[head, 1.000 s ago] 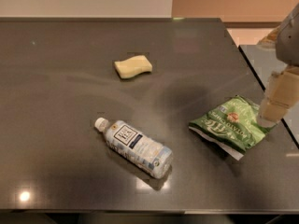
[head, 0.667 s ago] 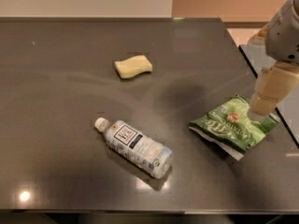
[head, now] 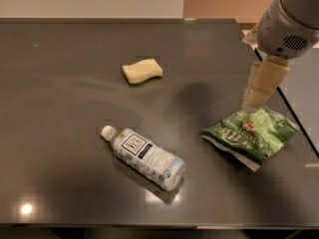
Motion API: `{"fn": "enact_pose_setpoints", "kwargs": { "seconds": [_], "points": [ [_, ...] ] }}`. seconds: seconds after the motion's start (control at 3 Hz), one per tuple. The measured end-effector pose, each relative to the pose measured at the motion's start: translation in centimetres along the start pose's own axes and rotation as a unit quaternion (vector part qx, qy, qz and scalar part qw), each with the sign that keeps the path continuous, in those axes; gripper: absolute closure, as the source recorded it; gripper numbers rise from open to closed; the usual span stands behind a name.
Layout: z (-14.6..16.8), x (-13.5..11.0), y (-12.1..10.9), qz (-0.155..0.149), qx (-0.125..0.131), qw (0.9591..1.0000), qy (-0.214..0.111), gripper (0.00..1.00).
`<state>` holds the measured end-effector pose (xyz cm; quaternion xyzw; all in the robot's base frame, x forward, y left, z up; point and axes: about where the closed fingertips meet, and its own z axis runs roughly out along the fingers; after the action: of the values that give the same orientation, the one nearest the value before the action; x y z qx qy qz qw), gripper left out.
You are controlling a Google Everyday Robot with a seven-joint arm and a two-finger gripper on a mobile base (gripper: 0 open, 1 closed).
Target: Move sponge near blue plastic bottle
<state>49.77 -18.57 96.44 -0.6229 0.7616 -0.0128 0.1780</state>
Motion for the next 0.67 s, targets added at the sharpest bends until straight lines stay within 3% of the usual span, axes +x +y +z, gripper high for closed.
{"fn": "enact_pose_setpoints", "kwargs": {
  "seconds": [0.67],
  "points": [
    [3.0, -3.1, -4.8, -0.020, -0.011, 0.9996, -0.018, 0.00]
  ]
}}
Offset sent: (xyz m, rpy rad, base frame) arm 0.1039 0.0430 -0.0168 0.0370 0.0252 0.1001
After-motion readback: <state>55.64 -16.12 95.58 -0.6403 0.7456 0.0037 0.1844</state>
